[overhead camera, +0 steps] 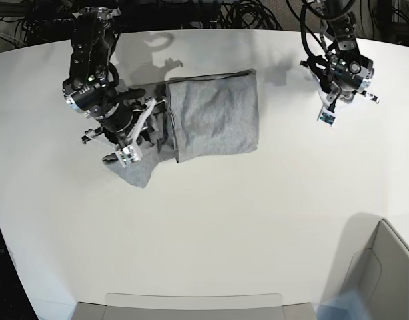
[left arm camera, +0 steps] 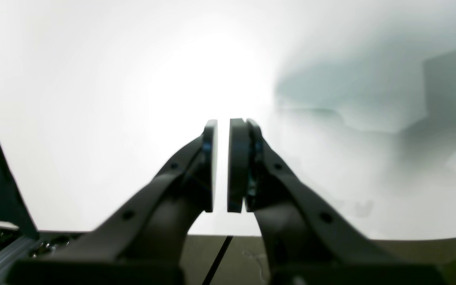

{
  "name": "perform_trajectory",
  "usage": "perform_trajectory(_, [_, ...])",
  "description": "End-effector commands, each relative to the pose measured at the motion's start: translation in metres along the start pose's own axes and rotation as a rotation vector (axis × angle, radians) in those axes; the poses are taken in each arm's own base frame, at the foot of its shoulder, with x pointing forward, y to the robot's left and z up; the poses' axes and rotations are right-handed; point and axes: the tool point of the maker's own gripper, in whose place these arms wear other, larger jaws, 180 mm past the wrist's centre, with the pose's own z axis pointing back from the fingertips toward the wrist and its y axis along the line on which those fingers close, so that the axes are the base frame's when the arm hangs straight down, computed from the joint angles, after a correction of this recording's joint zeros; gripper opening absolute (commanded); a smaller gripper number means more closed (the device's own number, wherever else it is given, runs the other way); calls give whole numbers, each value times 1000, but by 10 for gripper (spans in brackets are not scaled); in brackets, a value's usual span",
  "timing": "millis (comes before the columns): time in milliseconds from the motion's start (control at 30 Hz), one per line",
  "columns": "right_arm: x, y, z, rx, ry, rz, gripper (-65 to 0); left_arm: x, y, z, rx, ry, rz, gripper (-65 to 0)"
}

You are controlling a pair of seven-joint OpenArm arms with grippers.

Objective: Fold the T-shirt properly

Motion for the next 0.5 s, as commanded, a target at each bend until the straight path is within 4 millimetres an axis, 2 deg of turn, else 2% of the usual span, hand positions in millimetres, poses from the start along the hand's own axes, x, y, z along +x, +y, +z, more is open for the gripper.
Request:
perform_trajectory(0, [19, 9, 2, 11, -59, 7, -650, 2, 9, 1, 21, -9, -4, -609])
perform_trajectory(300, [45, 86, -8, 46, -75, 57, -650, -4, 10, -4, 16, 17, -10, -609])
perform_trajectory(467, [35, 114, -27, 55, -12, 63, -650, -4, 8, -5, 12, 18, -14, -609])
